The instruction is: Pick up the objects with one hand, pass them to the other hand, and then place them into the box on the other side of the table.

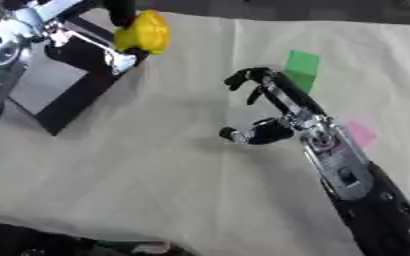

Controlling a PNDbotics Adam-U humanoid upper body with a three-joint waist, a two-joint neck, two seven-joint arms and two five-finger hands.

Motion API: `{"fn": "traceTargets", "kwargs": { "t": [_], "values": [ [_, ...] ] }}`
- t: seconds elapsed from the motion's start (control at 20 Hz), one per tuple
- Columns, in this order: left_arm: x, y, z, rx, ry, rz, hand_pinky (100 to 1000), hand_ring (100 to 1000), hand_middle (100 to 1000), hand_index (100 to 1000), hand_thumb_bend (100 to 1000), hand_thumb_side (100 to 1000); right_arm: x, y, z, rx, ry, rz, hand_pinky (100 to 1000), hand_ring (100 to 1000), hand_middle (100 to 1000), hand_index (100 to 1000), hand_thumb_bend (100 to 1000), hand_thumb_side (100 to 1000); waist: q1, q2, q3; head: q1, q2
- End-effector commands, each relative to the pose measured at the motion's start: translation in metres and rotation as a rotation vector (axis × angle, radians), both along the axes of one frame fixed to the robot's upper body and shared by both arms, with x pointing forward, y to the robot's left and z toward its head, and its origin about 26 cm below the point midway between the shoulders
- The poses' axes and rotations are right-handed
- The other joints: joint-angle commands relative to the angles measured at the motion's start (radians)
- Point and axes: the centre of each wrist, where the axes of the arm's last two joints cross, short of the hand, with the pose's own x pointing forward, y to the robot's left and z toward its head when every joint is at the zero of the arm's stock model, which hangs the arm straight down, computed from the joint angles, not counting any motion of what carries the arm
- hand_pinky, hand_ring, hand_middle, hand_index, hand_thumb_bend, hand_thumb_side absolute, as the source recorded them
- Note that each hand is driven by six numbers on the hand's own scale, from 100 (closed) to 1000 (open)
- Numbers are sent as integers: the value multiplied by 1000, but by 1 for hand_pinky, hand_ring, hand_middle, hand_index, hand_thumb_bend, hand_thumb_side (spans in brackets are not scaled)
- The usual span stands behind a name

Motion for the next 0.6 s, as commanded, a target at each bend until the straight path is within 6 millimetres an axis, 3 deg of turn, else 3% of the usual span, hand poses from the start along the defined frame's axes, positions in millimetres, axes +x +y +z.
{"fn": "traceTargets", "kwargs": {
  "t": [0.05,0.35,0.6],
  "values": [
    [-1,24,15,-24,-30,65,684,496,409,457,288,100,-8,-8,18,-61,-36,20,584,936,691,778,625,139,-2,-25,-5,13,6],
    [9,55,17,-56,-13,171,687,494,407,457,270,100,-23,-14,35,-93,-54,49,590,933,686,775,627,160,-14,-24,-18,35,6],
    [13,76,16,-82,0,240,690,492,404,456,246,100,-33,-16,51,-11,-84,65,557,920,645,746,620,130,-25,-18,-25,51,6]
  ]
}}
